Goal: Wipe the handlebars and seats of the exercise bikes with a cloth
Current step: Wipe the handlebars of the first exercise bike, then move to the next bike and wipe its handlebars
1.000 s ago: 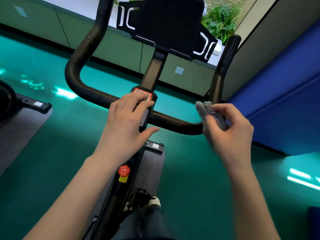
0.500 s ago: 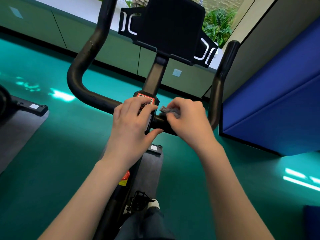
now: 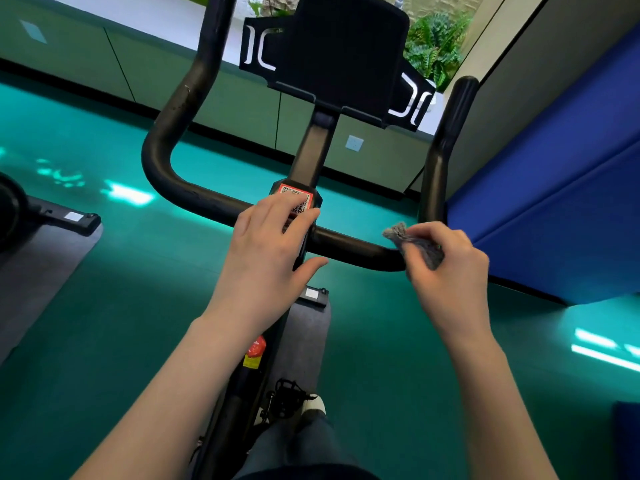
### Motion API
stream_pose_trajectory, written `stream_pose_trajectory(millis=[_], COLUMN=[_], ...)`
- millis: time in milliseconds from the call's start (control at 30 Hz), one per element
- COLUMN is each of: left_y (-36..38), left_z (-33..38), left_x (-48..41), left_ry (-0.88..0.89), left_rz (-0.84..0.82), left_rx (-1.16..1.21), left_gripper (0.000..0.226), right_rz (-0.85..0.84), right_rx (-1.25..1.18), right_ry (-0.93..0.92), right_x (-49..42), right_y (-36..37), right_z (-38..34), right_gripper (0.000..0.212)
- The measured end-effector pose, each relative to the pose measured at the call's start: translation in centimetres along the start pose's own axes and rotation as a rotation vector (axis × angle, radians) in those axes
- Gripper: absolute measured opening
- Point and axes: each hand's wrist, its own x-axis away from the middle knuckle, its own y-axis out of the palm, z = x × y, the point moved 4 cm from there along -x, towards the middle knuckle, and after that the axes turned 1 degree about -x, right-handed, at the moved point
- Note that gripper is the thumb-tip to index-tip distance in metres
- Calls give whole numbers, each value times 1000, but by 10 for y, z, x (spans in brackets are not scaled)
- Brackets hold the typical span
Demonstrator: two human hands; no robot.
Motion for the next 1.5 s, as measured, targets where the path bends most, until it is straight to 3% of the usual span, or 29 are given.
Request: stream_pose_trajectory(millis=[100,233,533,733,1200,1400,1500], left_y=[0,5,32,87,249,294,316], left_z=[7,26,90,151,348,374,362], left_x=[-1,0,15,37,64,61,52], left_ry=[6,77,250,321,348,367,196], left_rz=[-8,-50,-123,-267,-496,-602,-718], left_rx=[-2,-6,-1,-49,-147,-145,45], left_gripper=[54,52,46,44,66,66,60], right_rz=[1,42,102,118,140,301,333], right_rx=[-64,-254,-347,-380,-347,-357,-407], right_ry=[-42,78,263,315,518,699,754], right_x=[13,33,77,104,190,211,207], right_y=[0,-9,-44,-75,-226,-269,-269], right_z=[1,19,92,151,365,427,440], right_gripper=[12,13,14,17,17,20,23])
